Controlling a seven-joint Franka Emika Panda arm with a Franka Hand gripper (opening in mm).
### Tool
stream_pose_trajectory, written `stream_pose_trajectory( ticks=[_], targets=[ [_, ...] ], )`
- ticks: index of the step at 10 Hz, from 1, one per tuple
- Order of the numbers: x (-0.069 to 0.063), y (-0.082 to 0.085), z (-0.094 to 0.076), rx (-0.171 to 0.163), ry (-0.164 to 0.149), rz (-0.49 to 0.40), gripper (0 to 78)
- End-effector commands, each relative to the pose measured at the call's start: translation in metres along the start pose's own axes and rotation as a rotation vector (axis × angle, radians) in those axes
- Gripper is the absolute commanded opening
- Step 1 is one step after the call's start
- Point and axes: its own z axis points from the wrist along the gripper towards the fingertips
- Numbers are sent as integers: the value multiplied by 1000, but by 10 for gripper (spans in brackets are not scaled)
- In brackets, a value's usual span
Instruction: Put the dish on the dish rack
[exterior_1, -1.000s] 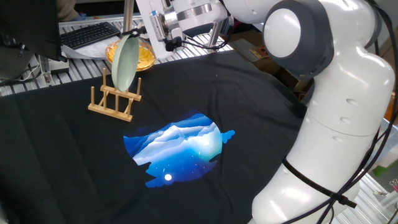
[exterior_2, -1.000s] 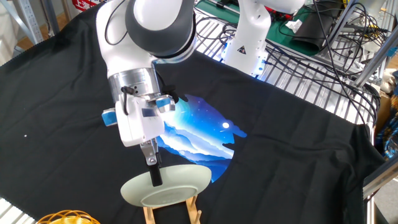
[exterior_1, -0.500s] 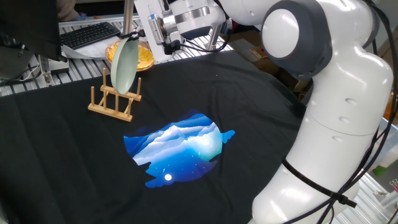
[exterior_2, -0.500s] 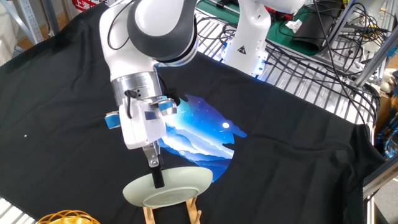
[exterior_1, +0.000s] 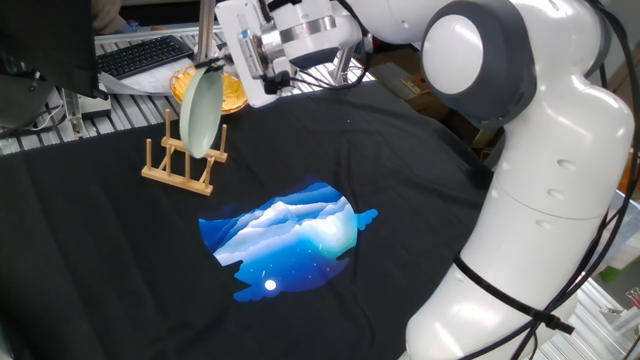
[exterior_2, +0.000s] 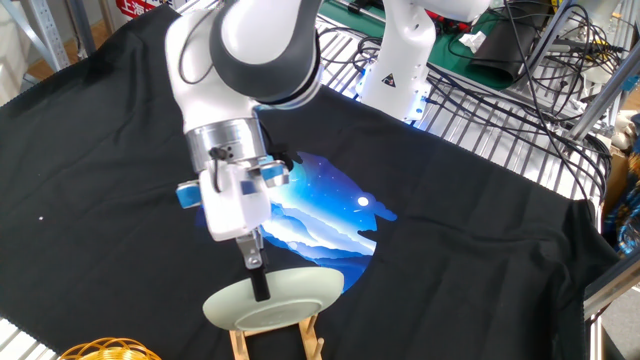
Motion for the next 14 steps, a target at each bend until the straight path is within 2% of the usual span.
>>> stream_pose_trajectory(
  ticks=[1,7,10,12,14],
  targets=[
    [5,-5,1,6,1,-23,11],
    [6,-7,2,11,16,-49,11],
    [5,-9,5,-13,49,-48,11],
    [5,-9,5,4,70,-59,11],
    [5,-9,5,9,71,-75,11]
  ],
)
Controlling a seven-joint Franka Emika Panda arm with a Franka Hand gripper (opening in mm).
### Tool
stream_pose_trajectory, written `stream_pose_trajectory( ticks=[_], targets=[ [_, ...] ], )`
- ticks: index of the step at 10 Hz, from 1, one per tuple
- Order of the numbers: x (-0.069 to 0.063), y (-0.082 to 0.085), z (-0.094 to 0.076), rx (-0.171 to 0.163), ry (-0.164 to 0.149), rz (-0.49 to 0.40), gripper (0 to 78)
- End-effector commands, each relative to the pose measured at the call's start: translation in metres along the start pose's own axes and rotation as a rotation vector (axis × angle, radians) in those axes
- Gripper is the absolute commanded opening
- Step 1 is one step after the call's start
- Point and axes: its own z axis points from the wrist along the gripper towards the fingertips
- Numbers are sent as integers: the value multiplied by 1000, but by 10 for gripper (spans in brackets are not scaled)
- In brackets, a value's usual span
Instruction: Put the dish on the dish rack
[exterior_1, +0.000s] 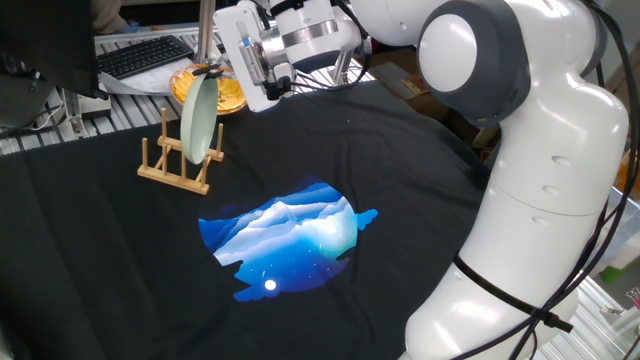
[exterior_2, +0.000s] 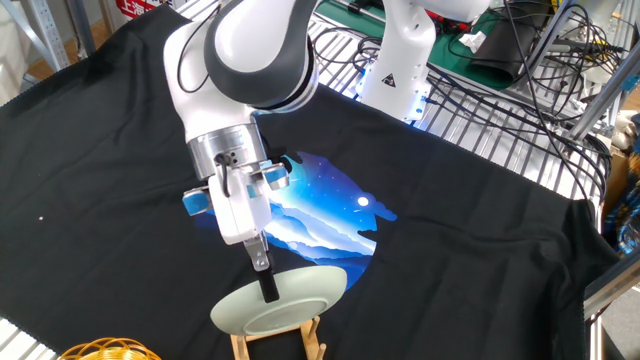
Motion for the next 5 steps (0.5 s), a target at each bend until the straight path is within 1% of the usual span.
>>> stream_pose_trajectory(
  ticks=[1,2,5],
  targets=[
    [0,2,-1,6,5,-24,11],
    [0,2,-1,9,3,-31,11],
    [0,1,0,15,14,-18,11]
  ],
)
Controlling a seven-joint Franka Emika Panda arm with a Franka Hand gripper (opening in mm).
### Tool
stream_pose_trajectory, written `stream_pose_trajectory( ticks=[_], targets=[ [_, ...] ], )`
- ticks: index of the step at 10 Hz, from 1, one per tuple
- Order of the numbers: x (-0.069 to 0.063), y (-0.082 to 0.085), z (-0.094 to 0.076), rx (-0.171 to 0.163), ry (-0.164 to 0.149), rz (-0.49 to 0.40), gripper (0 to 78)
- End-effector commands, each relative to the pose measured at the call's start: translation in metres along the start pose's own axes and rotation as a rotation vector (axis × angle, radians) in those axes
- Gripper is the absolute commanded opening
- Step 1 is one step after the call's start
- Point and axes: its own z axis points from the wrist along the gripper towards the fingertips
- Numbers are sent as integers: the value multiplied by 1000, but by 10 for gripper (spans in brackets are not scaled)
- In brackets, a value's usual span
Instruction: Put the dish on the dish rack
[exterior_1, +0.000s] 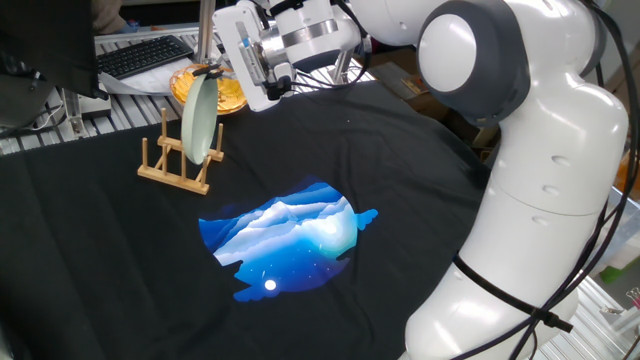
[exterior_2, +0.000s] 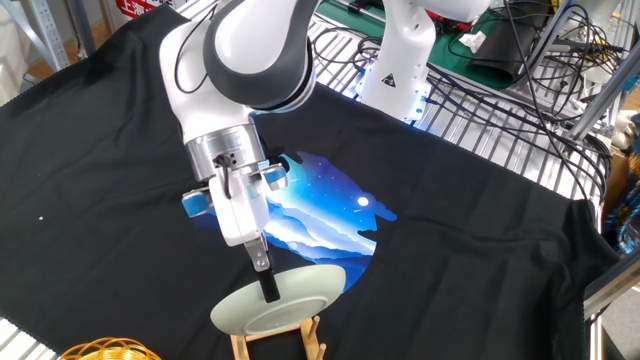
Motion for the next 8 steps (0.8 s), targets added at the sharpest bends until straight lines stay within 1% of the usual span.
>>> stream_pose_trajectory(
  ticks=[1,3,6,7,8],
  targets=[
    [-1,1,0,0,9,4,11],
    [-1,1,0,-1,15,16,11],
    [-1,1,0,2,12,17,11],
    [-1,1,0,5,1,1,11],
    [-1,1,0,6,-2,-5,11]
  ],
)
